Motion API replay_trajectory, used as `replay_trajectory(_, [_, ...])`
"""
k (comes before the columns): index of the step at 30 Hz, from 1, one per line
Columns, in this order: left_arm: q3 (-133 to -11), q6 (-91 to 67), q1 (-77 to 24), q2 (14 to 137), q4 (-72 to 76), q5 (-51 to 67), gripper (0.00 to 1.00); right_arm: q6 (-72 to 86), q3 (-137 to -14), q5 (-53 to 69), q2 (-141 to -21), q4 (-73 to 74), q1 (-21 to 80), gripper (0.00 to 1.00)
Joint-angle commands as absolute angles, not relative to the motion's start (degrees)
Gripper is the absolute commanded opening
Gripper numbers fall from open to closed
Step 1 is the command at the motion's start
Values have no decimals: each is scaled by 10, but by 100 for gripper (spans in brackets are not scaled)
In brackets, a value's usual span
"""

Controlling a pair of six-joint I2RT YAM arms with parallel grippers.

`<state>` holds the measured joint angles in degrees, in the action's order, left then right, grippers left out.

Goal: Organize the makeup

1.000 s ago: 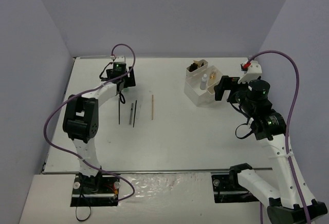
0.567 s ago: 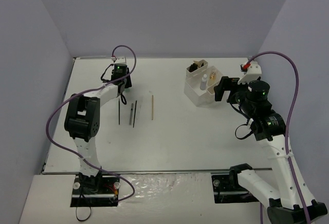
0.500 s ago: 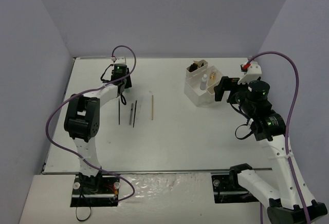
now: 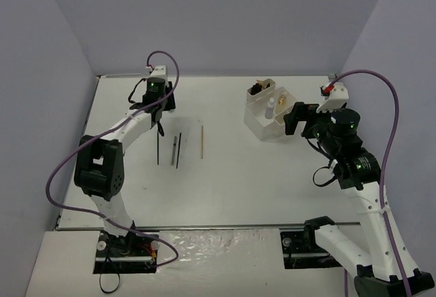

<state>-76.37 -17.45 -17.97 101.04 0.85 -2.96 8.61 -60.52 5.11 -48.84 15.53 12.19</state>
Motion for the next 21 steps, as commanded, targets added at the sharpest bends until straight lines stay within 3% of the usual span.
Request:
replay_trajectory(1, [-802, -145, -287, 956, -14, -21, 0, 88, -599, 81, -484, 114, 123, 100])
replay_trajectory(13, [-765, -145, -478, 992, 22, -74, 0, 91, -573, 102, -486, 119, 124, 100])
replay_trajectory(21, [-735, -152, -513, 1042, 78, -93, 0, 90, -559, 96, -481, 121, 124, 100])
